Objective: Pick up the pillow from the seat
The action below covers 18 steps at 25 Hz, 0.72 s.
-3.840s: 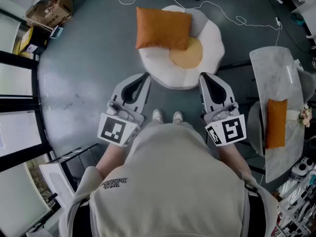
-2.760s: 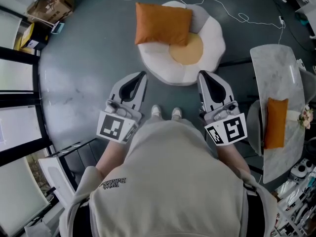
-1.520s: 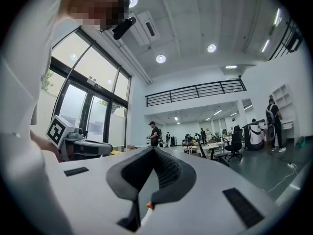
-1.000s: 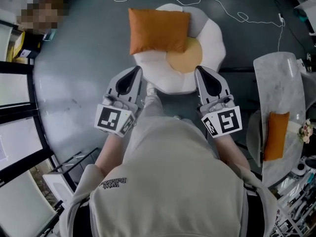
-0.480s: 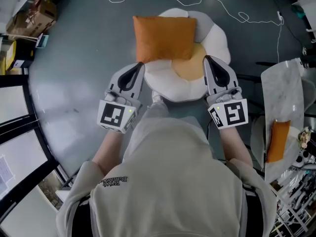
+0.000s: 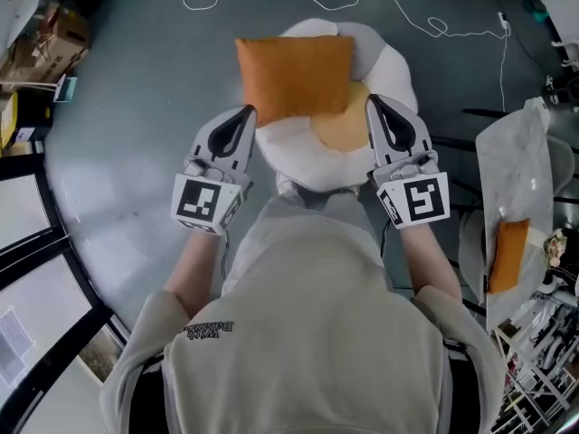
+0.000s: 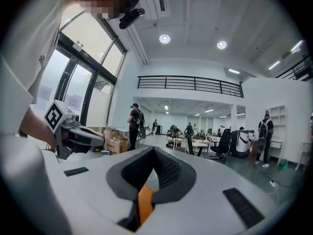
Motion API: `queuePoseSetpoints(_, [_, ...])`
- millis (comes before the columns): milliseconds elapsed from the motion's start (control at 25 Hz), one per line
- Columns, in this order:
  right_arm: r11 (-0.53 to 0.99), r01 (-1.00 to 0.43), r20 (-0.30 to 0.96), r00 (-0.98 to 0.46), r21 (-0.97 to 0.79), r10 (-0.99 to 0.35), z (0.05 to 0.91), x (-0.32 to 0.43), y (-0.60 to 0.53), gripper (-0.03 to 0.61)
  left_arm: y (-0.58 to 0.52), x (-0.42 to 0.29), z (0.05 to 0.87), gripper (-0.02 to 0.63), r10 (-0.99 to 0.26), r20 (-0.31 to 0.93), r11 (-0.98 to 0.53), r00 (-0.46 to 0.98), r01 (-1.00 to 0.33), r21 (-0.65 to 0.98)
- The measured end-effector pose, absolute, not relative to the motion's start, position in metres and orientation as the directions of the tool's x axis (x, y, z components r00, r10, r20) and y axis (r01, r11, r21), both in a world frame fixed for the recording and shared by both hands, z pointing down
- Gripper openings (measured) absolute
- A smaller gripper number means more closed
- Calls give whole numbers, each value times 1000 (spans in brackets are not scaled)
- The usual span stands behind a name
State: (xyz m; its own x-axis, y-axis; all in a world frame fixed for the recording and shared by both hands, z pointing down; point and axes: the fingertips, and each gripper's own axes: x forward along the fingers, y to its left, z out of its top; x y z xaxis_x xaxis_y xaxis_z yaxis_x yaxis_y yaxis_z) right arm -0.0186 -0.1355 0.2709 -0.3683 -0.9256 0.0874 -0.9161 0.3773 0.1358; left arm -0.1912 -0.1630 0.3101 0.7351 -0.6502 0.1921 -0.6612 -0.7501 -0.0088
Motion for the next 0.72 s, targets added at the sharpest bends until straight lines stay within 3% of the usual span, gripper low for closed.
queuePoseSetpoints(720, [461,-887,205,-449,10,-869,358,54,-187,8,-198,-123,355,11,-713,294,-662,636,-749,14])
